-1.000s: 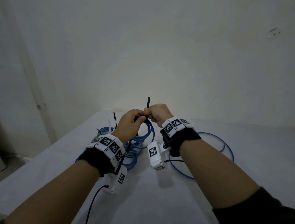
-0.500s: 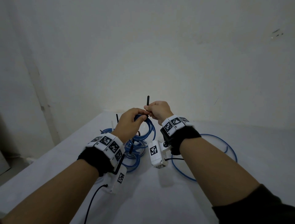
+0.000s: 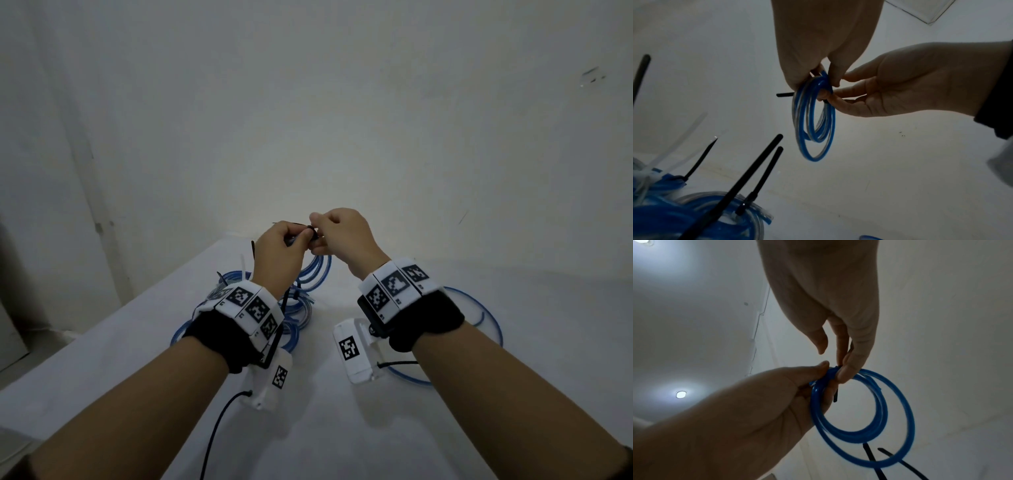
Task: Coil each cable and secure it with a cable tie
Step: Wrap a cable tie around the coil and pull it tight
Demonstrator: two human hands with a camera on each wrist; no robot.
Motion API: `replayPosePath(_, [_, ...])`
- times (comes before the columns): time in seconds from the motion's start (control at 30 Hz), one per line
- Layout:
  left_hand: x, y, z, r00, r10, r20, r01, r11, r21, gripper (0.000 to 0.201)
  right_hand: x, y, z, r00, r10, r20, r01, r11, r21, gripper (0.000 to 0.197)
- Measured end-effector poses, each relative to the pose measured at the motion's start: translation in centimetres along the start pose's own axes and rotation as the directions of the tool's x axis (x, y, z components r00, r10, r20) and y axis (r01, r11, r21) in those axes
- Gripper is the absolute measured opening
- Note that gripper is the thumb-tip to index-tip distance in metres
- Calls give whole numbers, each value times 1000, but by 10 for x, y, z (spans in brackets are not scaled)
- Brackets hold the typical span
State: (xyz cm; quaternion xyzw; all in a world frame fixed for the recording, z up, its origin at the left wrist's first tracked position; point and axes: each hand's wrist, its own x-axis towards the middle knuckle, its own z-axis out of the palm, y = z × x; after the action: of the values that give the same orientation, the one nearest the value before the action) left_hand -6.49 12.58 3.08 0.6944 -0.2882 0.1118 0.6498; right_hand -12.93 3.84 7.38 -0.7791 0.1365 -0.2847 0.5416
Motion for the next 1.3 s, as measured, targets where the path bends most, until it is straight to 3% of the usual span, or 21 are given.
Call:
replayPosePath(0.17, [-19, 10, 1, 993, 3, 114, -4, 1000, 4, 25, -9, 11, -4, 998, -20, -58, 18, 999, -34, 19])
replayPosePath(0.33, [-33, 18, -7, 960, -132, 249, 183, 963, -198, 21, -28, 15, -18, 1000, 16, -24, -14, 995, 100, 31])
replayPosePath(0.5, [-49, 22, -16, 913, -141, 382, 244, 941, -236, 26, -46, 21, -28, 999, 48, -2, -47, 993, 104, 33])
replayPosePath(0.6, [-52, 13, -26, 974, 4, 228, -19, 998, 64, 23, -53, 26, -28, 994, 95, 59, -103, 983, 149, 17])
replayPosePath(0.67, [-51, 4, -35, 975, 50, 216, -98, 972, 215, 21, -57, 29, -23, 984, 125, 125, -150, 963, 222, 13])
replayPosePath(0.77, [-48, -9, -50, 951, -69, 302, -23, 956, 292, 21, -62, 35, -6, 967, 166, 192, -219, 927, 304, 14])
replayPosePath(0.87, [-47, -21, -67, 943, -97, 319, -50, 904, 424, 15, -63, 47, 17, 953, 206, 220, -265, 921, 284, 14])
replayPosePath(1.07, [-47, -44, -93, 919, -223, 326, -17, 802, 597, 8, -63, 74, 50, 934, 260, 245, -252, 966, -65, 17])
replayPosePath(1.3, [-46, -47, -96, 872, -276, 405, -98, 711, 696, 17, -62, 82, 60, 916, 290, 277, -241, 950, -197, 21])
